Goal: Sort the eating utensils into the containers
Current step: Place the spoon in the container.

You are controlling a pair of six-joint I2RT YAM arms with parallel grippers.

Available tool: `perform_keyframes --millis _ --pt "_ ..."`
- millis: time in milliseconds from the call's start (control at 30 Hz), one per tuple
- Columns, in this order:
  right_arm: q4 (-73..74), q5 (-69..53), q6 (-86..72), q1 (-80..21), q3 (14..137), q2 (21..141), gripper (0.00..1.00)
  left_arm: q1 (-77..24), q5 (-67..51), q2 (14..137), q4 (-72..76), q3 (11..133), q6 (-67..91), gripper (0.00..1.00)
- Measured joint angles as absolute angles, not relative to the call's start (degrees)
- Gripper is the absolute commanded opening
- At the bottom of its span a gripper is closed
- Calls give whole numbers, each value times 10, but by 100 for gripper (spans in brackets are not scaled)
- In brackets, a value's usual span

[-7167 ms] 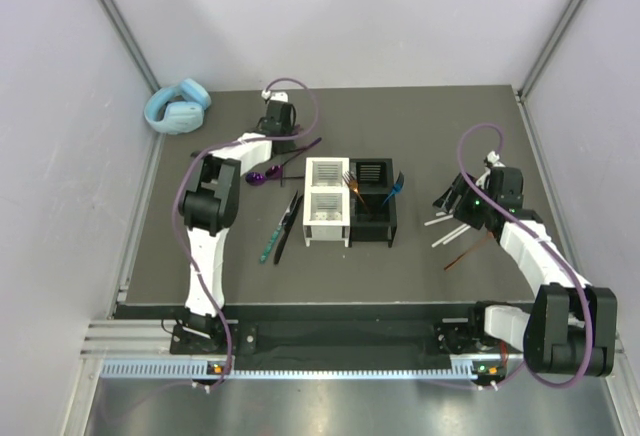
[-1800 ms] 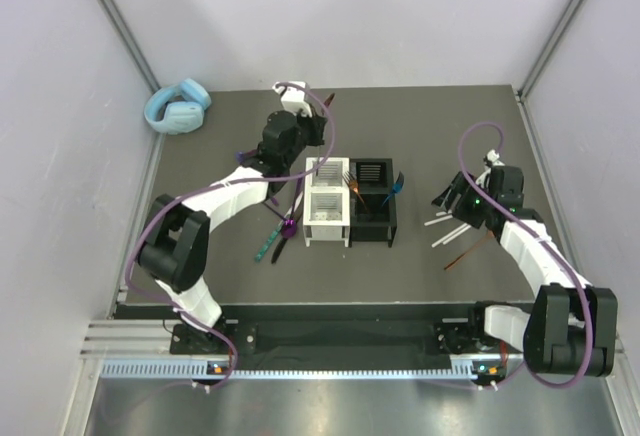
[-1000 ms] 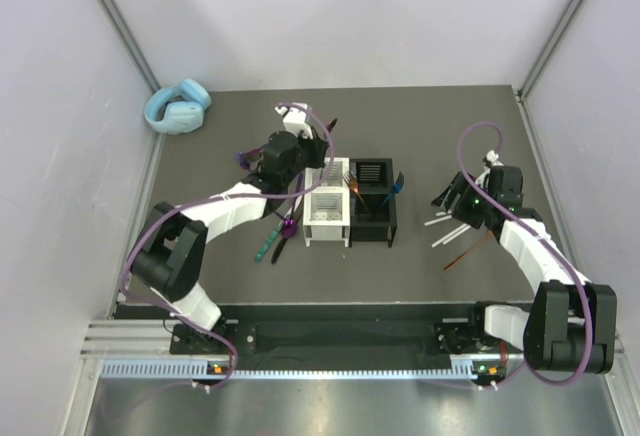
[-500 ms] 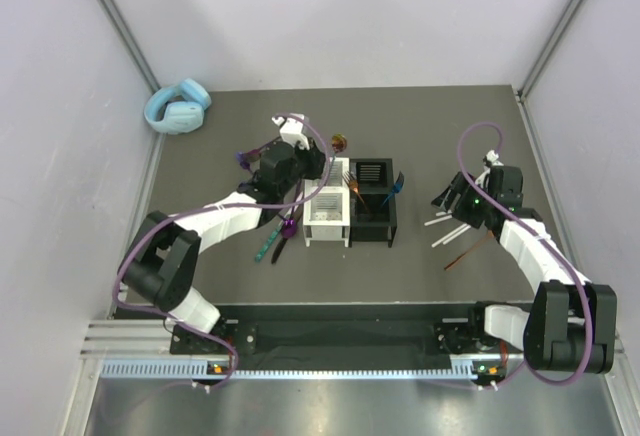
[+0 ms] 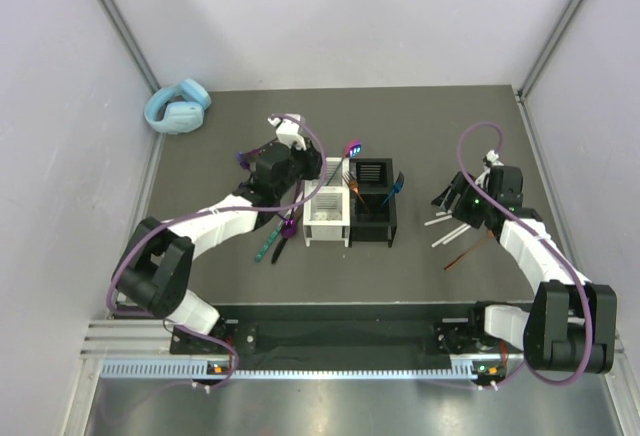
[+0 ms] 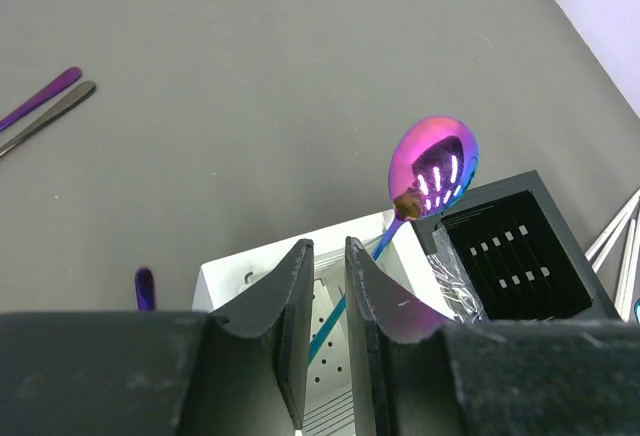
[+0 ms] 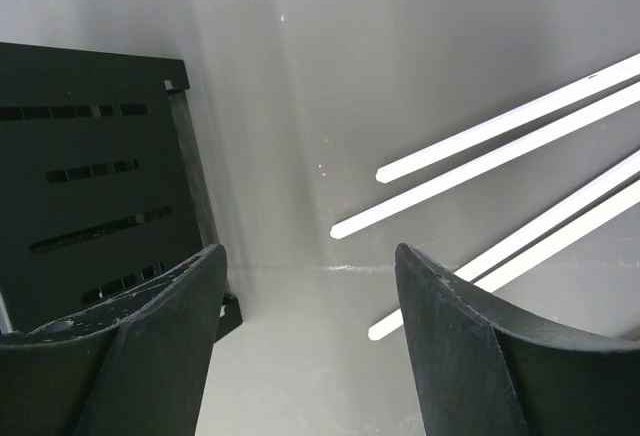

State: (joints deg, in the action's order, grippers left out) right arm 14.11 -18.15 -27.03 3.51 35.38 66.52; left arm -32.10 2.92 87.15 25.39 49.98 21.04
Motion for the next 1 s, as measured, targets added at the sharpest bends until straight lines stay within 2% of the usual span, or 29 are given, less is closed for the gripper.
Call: perform_keyframes --millis 67,167,433,600,667,767,1000 --pt "141 -182 -270 35 354 665 69 -321 31 869 253 500 210 28" --pt "141 -181 -270 35 354 665 69 -321 40 863 251 499 209 49" --pt "141 -182 -270 35 354 665 70 -311 142 821 163 523 204 63" --pt "141 -183 -270 35 354 665 70 -254 213 834 78 625 199 62" --pt "141 -185 -271 35 354 665 70 -222 224 852 63 670 205 66" --pt "140 -192 -272 35 354 665 70 -173 256 900 40 741 227 67" --pt "138 -204 -272 35 352 657 72 -111 325 1115 -105 1015 304 68"
